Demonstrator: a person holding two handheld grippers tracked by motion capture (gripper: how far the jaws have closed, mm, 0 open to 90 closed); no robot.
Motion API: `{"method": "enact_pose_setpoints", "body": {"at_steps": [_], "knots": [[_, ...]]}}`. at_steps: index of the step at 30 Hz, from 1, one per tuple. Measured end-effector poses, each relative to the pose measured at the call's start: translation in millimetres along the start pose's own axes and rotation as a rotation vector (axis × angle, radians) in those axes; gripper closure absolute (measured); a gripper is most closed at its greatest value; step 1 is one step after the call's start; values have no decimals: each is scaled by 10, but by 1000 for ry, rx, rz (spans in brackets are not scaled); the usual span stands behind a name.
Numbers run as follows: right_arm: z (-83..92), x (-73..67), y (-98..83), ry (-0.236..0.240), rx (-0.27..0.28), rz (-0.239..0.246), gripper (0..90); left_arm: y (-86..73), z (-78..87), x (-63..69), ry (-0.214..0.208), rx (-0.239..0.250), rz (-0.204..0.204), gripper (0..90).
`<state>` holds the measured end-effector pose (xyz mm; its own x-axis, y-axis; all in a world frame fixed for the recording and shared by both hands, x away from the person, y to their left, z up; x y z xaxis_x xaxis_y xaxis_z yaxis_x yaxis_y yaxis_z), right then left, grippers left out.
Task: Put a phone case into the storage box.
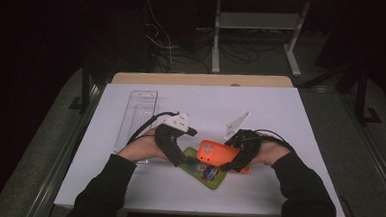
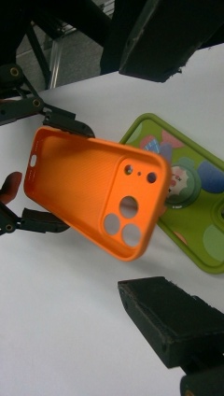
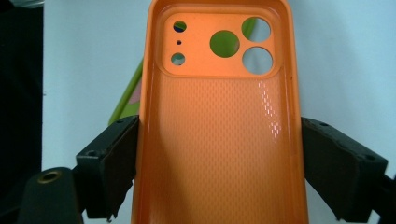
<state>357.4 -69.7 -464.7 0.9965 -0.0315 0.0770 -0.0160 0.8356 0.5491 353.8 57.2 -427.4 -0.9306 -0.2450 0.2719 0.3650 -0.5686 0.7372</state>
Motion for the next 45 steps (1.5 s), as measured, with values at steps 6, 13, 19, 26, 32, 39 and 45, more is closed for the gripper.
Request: {"method": "enact_pose_setpoints", "body": {"at_steps": [6,13,19,26,32,39,45], "knots": [[-49,-66,72,22,-6,37,150,-56,-65,34,-6,-46,-20,0],[-94,-159,178,53,-1,84,150,-116,-137,80,-20,-92,-42,0],[-118,-226,271,65,5,122,150,-164,-203,111,-29,-128,-57,0],[-113,-262,340,68,20,145,149,-248,-304,143,-29,-186,-78,0],[-95,-290,375,76,40,142,149,-288,-348,146,-22,-219,-94,27],[-98,-285,381,75,45,149,149,-309,-379,168,-25,-223,-85,82],[-112,-281,373,77,39,152,149,-322,-375,180,-40,-231,-92,135]]}}
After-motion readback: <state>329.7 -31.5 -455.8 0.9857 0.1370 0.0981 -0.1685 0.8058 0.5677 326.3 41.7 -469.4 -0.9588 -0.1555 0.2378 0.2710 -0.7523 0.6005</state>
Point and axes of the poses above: each handheld gripper's, and its own axes: z roughly backward along the jaws, y roughly out of its top, x roughly to its right, the point moved 9 cm from there along -z, roughly forward along the jaws, and after that the axes turned 13 degrees about z, right-handed, at the moved point
